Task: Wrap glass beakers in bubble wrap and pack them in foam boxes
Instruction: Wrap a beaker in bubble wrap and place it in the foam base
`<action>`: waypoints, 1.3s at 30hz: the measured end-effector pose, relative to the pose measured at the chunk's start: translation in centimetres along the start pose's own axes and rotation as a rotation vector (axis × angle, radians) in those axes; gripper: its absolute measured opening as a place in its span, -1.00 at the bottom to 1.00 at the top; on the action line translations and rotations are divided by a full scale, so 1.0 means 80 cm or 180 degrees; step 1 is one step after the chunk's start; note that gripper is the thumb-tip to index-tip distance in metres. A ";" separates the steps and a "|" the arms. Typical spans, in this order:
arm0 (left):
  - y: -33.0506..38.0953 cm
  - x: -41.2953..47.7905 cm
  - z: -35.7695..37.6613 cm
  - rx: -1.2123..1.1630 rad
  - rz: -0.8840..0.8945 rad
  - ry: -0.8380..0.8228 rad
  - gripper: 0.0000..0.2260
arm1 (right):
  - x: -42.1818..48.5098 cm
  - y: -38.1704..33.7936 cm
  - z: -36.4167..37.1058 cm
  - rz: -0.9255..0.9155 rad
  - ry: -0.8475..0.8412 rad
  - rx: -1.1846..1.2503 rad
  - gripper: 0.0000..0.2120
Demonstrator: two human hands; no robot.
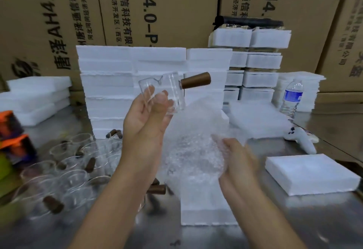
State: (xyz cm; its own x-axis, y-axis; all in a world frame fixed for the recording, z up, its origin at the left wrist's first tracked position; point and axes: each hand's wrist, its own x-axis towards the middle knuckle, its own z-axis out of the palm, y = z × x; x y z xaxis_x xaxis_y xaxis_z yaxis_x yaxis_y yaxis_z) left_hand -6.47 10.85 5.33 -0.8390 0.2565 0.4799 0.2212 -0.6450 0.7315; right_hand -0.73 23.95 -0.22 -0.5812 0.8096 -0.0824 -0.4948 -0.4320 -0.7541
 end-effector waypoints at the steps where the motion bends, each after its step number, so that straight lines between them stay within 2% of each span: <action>1: 0.000 -0.001 -0.004 0.0100 -0.0058 -0.0016 -0.35 | -0.009 0.014 -0.005 -0.0135 0.0163 -0.0256 -0.87; 4: -0.008 -0.004 -0.016 0.0447 -0.0259 -0.0014 -0.49 | -0.023 0.037 -0.020 -0.0333 0.0319 -0.0917 -0.71; 5: -0.013 -0.004 -0.019 0.0498 -0.0315 -0.0018 -0.56 | -0.025 0.040 -0.023 -0.0366 0.0272 -0.1153 -0.72; 6: -0.018 -0.005 -0.021 0.0513 -0.0368 -0.0025 -0.59 | -0.026 0.039 -0.024 -0.0399 0.0214 -0.1412 -0.72; 8: -0.030 -0.006 -0.023 0.0448 -0.0456 -0.0039 -0.57 | -0.024 0.033 -0.027 -0.0651 0.0123 -0.1988 -0.58; 10: -0.041 -0.006 -0.026 0.0419 -0.0557 -0.0058 -0.53 | -0.021 0.020 -0.033 -0.1401 0.0076 -0.2592 -0.47; 12: -0.047 -0.005 -0.028 0.0537 -0.0722 -0.0132 -0.52 | -0.015 0.001 -0.040 -0.2411 0.0035 -0.2960 -0.50; 14: -0.051 -0.003 -0.026 0.0817 -0.0946 -0.0375 -0.50 | -0.005 -0.021 -0.042 -0.2822 -0.0325 -0.3015 -0.57; 16: -0.056 -0.003 -0.020 0.1175 -0.1126 -0.0759 -0.48 | 0.010 -0.042 -0.039 -0.2623 -0.0980 -0.3189 -0.69; 18: -0.063 -0.003 -0.011 0.1388 -0.1209 -0.1067 -0.48 | 0.024 -0.059 -0.036 -0.2175 -0.1623 -0.3618 -0.89; 21: -0.070 -0.001 -0.001 0.1664 -0.1181 -0.1235 -0.49 | 0.041 -0.074 -0.049 -0.1643 -0.2127 -0.4167 -0.77; 24: -0.077 0.001 0.007 0.1843 -0.1250 -0.1261 -0.57 | 0.048 -0.078 -0.066 -0.1274 -0.2447 -0.4078 -0.85; 26: -0.084 0.002 0.012 0.1898 -0.1381 -0.1345 -0.43 | 0.053 -0.075 -0.074 -0.1316 -0.2375 -0.4104 -0.88; 30: -0.093 0.006 0.016 0.2604 -0.1522 -0.1704 -0.29 | 0.063 -0.072 -0.083 -0.1719 -0.1656 -0.4028 -0.87; 33: -0.111 0.003 0.015 0.3612 -0.1503 -0.1908 -0.43 | 0.071 -0.073 -0.094 -0.1762 -0.1106 -0.3732 -0.87; 36: -0.139 0.004 0.019 0.4876 -0.1015 -0.1514 -0.61 | 0.076 -0.071 -0.106 -0.1617 -0.0760 -0.3619 -0.83; 39: -0.150 0.014 0.024 0.5557 -0.0718 -0.1296 -0.69 | 0.074 -0.070 -0.116 -0.1467 -0.0727 -0.3560 -0.81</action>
State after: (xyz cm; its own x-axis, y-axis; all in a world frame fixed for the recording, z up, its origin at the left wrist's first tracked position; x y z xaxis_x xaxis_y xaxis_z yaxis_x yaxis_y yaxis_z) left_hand -9.08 20.28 -1.96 -0.8215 0.5378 0.1893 0.5701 0.7738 0.2761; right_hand 4.63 34.85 -2.54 -0.6541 0.6595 0.3703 0.0767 0.5449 -0.8350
